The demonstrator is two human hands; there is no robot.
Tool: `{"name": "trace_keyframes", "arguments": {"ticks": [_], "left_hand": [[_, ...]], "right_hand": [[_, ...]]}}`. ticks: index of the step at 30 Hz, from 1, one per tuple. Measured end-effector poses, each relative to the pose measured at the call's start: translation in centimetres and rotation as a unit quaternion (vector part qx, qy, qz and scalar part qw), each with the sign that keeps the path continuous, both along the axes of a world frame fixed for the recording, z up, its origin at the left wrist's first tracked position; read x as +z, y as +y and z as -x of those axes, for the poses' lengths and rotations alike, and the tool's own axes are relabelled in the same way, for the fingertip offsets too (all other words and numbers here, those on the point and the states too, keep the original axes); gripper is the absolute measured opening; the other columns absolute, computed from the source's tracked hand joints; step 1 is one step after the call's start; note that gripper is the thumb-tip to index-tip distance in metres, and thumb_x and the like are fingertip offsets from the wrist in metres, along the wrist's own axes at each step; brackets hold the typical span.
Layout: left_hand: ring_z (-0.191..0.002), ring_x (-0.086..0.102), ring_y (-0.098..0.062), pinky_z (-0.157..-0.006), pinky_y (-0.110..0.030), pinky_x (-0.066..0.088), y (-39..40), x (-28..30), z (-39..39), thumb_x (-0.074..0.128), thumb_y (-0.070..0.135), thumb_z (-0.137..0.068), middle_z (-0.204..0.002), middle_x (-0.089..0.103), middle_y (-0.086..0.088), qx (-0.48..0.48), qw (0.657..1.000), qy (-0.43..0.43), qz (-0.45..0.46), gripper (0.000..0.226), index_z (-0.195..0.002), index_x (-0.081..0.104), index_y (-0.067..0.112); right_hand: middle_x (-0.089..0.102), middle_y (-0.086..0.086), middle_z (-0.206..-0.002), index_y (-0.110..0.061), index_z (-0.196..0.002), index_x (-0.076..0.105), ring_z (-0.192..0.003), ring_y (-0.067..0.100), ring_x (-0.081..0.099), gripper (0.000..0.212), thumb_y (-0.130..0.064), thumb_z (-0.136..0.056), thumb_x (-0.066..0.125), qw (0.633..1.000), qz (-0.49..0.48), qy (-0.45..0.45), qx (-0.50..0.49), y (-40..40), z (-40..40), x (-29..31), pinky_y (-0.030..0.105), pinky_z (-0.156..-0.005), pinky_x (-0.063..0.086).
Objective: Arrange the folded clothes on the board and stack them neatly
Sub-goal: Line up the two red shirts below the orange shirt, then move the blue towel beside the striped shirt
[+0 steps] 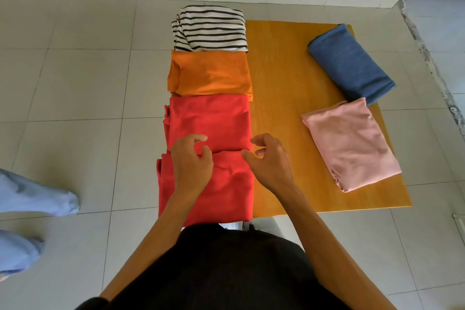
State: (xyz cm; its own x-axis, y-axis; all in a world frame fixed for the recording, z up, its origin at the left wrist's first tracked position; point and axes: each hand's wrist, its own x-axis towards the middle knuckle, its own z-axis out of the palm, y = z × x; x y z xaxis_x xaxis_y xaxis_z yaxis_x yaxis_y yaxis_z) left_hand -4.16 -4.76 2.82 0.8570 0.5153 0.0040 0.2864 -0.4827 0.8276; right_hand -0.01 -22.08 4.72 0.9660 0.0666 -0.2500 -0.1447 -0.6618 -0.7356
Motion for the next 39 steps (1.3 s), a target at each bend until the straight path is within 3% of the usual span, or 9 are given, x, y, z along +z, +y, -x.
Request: {"name": "trace_keyframes", "arguments": {"ticks": [5, 10, 14, 17, 22, 27, 31, 35, 39], "left_hand": [[-0.103, 0.062, -0.017, -0.089, -0.030, 0.048, -3.3, 0.8, -4.6, 0.060, 0.004, -0.084, -0.106, 0.071, -0.002, -0.105, 0.994, -0.005, 0.021, 0.020, -0.101, 0.070, 0.010], [-0.090, 0.055, 0.001, -0.083, -0.006, 0.039, -6.0, 1.9, -9.2, 0.061, 0.005, -0.087, -0.099, 0.072, 0.001, -0.200, 0.980, -0.018, -0.010, 0.015, -0.095, 0.072, 0.010], [-0.093, 0.065, -0.017, -0.085, -0.028, 0.049, -8.8, 2.7, -14.3, 0.060, 0.004, -0.089, -0.101, 0.073, -0.006, -0.244, 0.970, 0.003, -0.013, 0.013, -0.095, 0.071, 0.007], [-0.103, 0.064, -0.017, -0.082, -0.026, 0.046, -11.6, 3.2, -19.0, 0.059, 0.011, -0.093, -0.108, 0.072, -0.005, -0.272, 0.961, 0.048, -0.007, 0.014, -0.102, 0.070, 0.009], [-0.102, 0.065, -0.021, -0.089, -0.033, 0.051, -17.0, 3.8, -27.5, 0.057, 0.016, -0.094, -0.108, 0.072, -0.004, -0.299, 0.950, 0.090, -0.031, 0.015, -0.101, 0.070, 0.014], [-0.104, 0.062, -0.016, -0.084, -0.027, 0.047, -21.1, 1.9, -35.4, 0.057, 0.027, -0.094, -0.110, 0.068, 0.002, -0.303, 0.940, 0.143, -0.055, 0.014, -0.103, 0.067, 0.022], [-0.102, 0.059, -0.014, -0.074, -0.019, 0.041, -23.4, 0.3, -40.8, 0.057, 0.029, -0.094, -0.114, 0.064, 0.005, -0.276, 0.943, 0.175, -0.059, 0.024, -0.116, 0.062, 0.022], [-0.096, 0.054, -0.013, -0.061, -0.017, 0.035, -25.5, -0.6, -46.2, 0.058, 0.031, -0.092, -0.109, 0.058, 0.008, -0.227, 0.957, 0.175, -0.045, 0.031, -0.122, 0.056, 0.023], [-0.088, 0.047, -0.020, -0.057, -0.022, 0.033, -26.3, -1.9, -50.1, 0.056, 0.027, -0.090, -0.088, 0.050, 0.007, -0.223, 0.950, 0.202, -0.077, 0.007, -0.096, 0.056, 0.024]], "right_hand": [[0.060, -0.002, -0.121, -0.019, -0.118, 0.064, -0.093, 0.010, 0.063, 0.034, -0.030, -0.087, 0.074, 0.999, -0.023, -0.026, -0.026, -1.6, -2.4, 1.9, 0.011, -0.068, 0.042], [0.062, -0.003, -0.120, -0.020, -0.118, 0.062, -0.094, 0.008, 0.063, 0.032, -0.033, -0.090, 0.070, 0.995, -0.035, -0.017, -0.087, -6.0, -5.7, 2.3, 0.024, -0.073, 0.050], [0.065, -0.007, -0.110, -0.021, -0.115, 0.062, -0.092, 0.008, 0.063, 0.029, -0.034, -0.090, 0.070, 0.991, -0.040, -0.016, -0.129, -11.0, -9.2, 2.4, 0.028, -0.077, 0.052], [0.061, -0.015, -0.101, -0.024, -0.114, 0.062, -0.089, 0.002, 0.061, 0.025, -0.035, -0.092, 0.068, 0.986, -0.036, -0.015, -0.160, -15.3, -12.2, 2.5, 0.021, -0.076, 0.053], [0.063, -0.011, -0.105, -0.026, -0.112, 0.061, -0.097, 0.012, 0.063, 0.019, -0.033, -0.095, 0.064, 0.961, -0.071, -0.002, -0.267, -21.9, -17.4, 1.8, 0.018, -0.065, 0.047], [0.051, 0.010, -0.139, -0.015, -0.136, 0.049, -0.109, 0.024, 0.060, 0.053, -0.039, -0.091, 0.064, 0.919, -0.066, 0.011, -0.388, -27.0, -23.2, 0.0, 0.046, -0.093, 0.056], [0.038, 0.016, -0.152, -0.008, -0.150, 0.031, -0.127, 0.035, 0.053, 0.076, -0.054, -0.095, 0.055, 0.908, -0.066, 0.105, -0.399, -28.7, -27.1, -2.7, 0.051, -0.099, 0.052], [0.063, 0.020, -0.123, -0.002, -0.136, 0.044, -0.107, 0.034, 0.066, 0.076, -0.066, -0.094, 0.045, 0.910, -0.046, 0.149, -0.385, -29.1, -29.7, -5.2, 0.047, -0.090, 0.057], [0.056, 0.005, -0.099, -0.008, -0.129, 0.045, -0.086, 0.025, 0.060, 0.076, -0.072, -0.090, 0.044, 0.897, -0.044, 0.160, -0.410, -29.3, -31.0, -6.7, 0.042, -0.075, 0.056]]}}
